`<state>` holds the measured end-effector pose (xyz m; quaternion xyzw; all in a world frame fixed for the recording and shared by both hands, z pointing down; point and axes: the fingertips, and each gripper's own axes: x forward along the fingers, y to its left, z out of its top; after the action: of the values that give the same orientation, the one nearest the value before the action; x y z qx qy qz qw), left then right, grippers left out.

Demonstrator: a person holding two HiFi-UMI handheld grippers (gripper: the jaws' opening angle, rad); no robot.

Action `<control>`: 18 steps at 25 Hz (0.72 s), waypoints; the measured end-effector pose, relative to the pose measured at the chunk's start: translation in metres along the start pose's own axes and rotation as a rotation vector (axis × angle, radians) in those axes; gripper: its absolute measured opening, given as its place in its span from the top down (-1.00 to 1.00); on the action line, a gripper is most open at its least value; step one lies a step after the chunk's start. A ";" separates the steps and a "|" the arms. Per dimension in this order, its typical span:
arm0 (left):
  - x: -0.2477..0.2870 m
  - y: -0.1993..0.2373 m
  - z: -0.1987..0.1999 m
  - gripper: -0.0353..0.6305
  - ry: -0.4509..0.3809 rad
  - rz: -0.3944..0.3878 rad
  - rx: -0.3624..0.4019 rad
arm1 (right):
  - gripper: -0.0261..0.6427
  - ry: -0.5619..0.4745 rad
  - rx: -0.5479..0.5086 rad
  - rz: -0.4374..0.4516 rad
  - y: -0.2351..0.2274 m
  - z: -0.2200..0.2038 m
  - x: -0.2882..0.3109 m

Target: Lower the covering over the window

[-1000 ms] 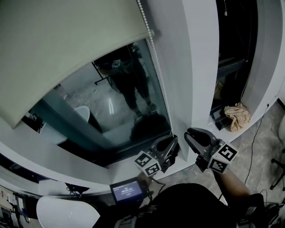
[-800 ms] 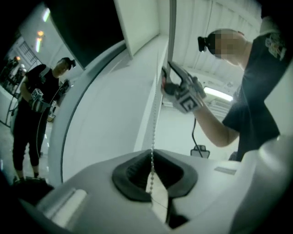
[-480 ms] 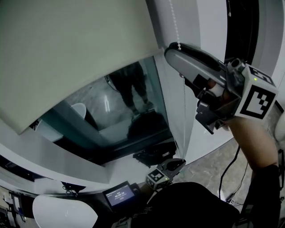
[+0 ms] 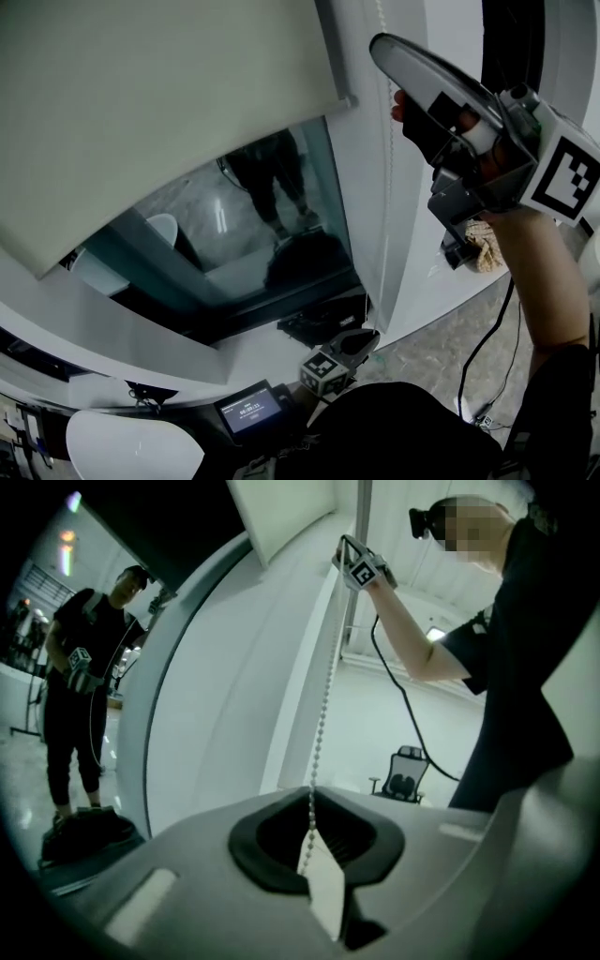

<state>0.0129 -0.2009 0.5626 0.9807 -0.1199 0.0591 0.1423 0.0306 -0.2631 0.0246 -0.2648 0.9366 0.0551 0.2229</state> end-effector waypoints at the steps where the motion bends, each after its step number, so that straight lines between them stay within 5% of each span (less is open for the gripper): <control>1: -0.001 0.002 -0.005 0.85 0.023 0.018 0.016 | 0.89 0.003 -0.013 0.000 0.001 -0.004 -0.003; 6: -0.017 0.017 -0.036 0.81 0.080 0.079 0.089 | 0.90 0.029 -0.055 -0.038 0.002 -0.023 -0.025; 10: -0.054 0.029 -0.020 0.76 0.058 0.155 0.036 | 0.89 0.120 -0.104 -0.136 -0.006 -0.072 -0.057; 14: -0.092 0.052 0.029 0.74 -0.082 0.245 -0.049 | 0.90 0.224 -0.111 -0.231 -0.014 -0.152 -0.101; 18: -0.109 0.061 0.086 0.74 -0.300 0.217 -0.129 | 0.90 0.291 0.009 -0.309 -0.015 -0.236 -0.138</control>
<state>-0.1007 -0.2592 0.4805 0.9488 -0.2482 -0.0806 0.1780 0.0513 -0.2630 0.2971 -0.4092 0.9075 -0.0227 0.0922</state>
